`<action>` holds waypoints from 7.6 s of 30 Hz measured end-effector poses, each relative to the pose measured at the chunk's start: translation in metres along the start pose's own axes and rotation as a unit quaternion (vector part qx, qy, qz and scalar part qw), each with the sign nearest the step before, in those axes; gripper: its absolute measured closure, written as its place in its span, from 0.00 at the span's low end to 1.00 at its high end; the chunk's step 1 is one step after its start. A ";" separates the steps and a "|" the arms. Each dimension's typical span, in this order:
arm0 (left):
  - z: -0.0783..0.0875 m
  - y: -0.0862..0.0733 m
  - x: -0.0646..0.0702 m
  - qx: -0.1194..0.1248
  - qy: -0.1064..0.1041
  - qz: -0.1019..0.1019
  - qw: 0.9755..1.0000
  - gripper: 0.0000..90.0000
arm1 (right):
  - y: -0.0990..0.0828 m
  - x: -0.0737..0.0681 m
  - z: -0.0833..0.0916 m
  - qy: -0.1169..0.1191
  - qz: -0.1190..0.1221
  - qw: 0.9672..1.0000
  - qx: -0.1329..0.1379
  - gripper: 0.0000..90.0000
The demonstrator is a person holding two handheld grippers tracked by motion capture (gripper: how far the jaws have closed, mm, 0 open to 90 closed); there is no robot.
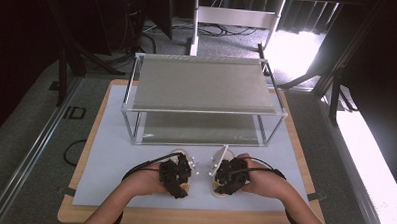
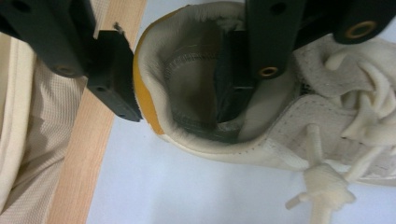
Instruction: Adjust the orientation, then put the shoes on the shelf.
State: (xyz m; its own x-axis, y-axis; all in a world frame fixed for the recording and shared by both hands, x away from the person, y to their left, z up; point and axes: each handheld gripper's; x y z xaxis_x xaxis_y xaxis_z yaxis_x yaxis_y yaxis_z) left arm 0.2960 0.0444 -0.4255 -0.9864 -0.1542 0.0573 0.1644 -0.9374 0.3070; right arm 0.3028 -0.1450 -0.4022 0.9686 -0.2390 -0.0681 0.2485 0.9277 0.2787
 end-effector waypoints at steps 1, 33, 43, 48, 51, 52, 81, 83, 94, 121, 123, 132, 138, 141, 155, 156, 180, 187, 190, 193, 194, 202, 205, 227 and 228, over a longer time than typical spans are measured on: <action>-0.001 0.000 0.000 -0.001 -0.002 0.000 1.000 0.59 | 0.001 0.000 -0.001 -0.004 0.001 1.000 -0.003 0.74; 0.023 0.025 -0.034 0.046 0.014 -0.037 0.998 0.82 | -0.006 0.031 0.025 -0.065 0.013 0.997 0.043 0.79; 0.024 0.046 -0.068 0.068 0.023 -0.069 0.995 0.82 | 0.001 0.059 0.027 -0.084 0.019 0.994 0.064 0.79; 0.015 0.051 -0.081 0.086 0.037 -0.098 0.991 0.82 | 0.004 0.074 0.024 -0.080 0.023 0.993 0.083 0.79; 0.009 0.051 -0.089 0.090 0.046 -0.097 0.990 0.82 | 0.005 0.082 0.016 -0.077 0.028 0.993 0.080 0.79; 0.007 0.050 -0.091 0.089 0.045 -0.098 0.990 0.82 | 0.005 0.084 0.014 -0.077 0.028 0.994 0.077 0.79; 0.009 0.056 -0.089 0.160 0.151 -0.007 0.975 0.42 | -0.009 0.091 0.026 -0.105 -0.045 0.974 0.197 0.61; 0.013 0.055 -0.083 0.163 0.168 -0.005 0.972 0.42 | -0.014 0.088 0.030 -0.112 -0.066 0.967 0.219 0.61; 0.022 0.041 -0.048 0.181 0.196 0.028 0.963 0.47 | -0.043 0.068 0.025 -0.144 -0.134 0.945 0.261 0.60; -0.001 0.024 -0.062 0.181 0.246 0.126 0.944 0.47 | -0.045 0.077 -0.013 -0.146 -0.245 0.919 0.271 0.57; -0.002 0.024 -0.064 0.181 0.246 0.126 0.944 0.47 | -0.046 0.079 -0.014 -0.143 -0.249 0.918 0.272 0.57; -0.004 0.027 -0.075 0.177 0.260 0.126 0.941 0.47 | -0.040 0.088 -0.016 -0.154 -0.262 0.914 0.270 0.56; -0.007 0.028 -0.082 0.179 0.271 0.124 0.938 0.47 | -0.037 0.095 -0.018 -0.158 -0.268 0.910 0.273 0.56; -0.008 0.028 -0.085 0.183 0.275 0.128 0.935 0.47 | -0.035 0.099 -0.019 -0.162 -0.270 0.909 0.272 0.56; -0.016 0.034 -0.101 0.180 0.297 0.147 0.926 0.46 | -0.020 0.116 -0.022 -0.189 -0.273 0.909 0.253 0.57; -0.018 0.035 -0.101 0.183 0.298 0.161 0.923 0.46 | -0.019 0.117 -0.023 -0.190 -0.274 0.908 0.252 0.56; -0.011 0.035 -0.077 0.217 0.285 0.135 0.924 0.22 | -0.027 0.100 -0.022 -0.198 -0.275 0.891 0.301 0.23; -0.013 0.029 -0.063 0.229 0.281 0.126 0.923 0.17 | -0.031 0.091 -0.024 -0.204 -0.260 0.896 0.296 0.15; -0.014 0.025 -0.060 0.233 0.277 0.129 0.923 0.17 | -0.033 0.089 -0.025 -0.198 -0.264 0.896 0.298 0.14; -0.014 0.021 -0.057 0.237 0.273 0.128 0.923 0.14 | -0.036 0.085 -0.024 -0.198 -0.262 0.895 0.301 0.14; -0.014 0.020 -0.056 0.238 0.269 0.129 0.924 0.14 | -0.038 0.084 -0.024 -0.197 -0.261 0.895 0.302 0.14; -0.011 0.005 -0.046 0.241 0.262 0.141 0.924 0.14 | -0.051 0.072 -0.019 -0.194 -0.265 0.890 0.317 0.14; -0.011 -0.003 -0.042 0.239 0.267 0.143 0.923 0.14 | -0.058 0.069 -0.019 -0.192 -0.264 0.890 0.319 0.14; -0.012 -0.051 -0.030 0.241 0.274 0.169 0.915 0.14 | -0.119 0.059 -0.017 -0.217 -0.280 0.872 0.339 0.14; -0.012 -0.053 -0.029 0.240 0.275 0.171 0.915 0.14 | -0.122 0.059 -0.017 -0.218 -0.282 0.871 0.338 0.14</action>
State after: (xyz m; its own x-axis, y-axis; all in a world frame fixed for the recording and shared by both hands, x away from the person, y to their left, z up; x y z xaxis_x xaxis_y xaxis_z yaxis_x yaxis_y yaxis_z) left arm 0.3162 0.0945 -0.4547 -0.7098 -0.6698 -0.2180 0.3169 -0.5801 0.7504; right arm 0.3293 -0.2675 -0.4568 0.5627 -0.8253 -0.0481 0.4832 0.2811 0.8292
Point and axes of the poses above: each handheld gripper's, and its own axes: z roughly backward along the jaws, y roughly out of its top, x roughly to its right, and after that the axes turned 8 degrees about -z, right-handed
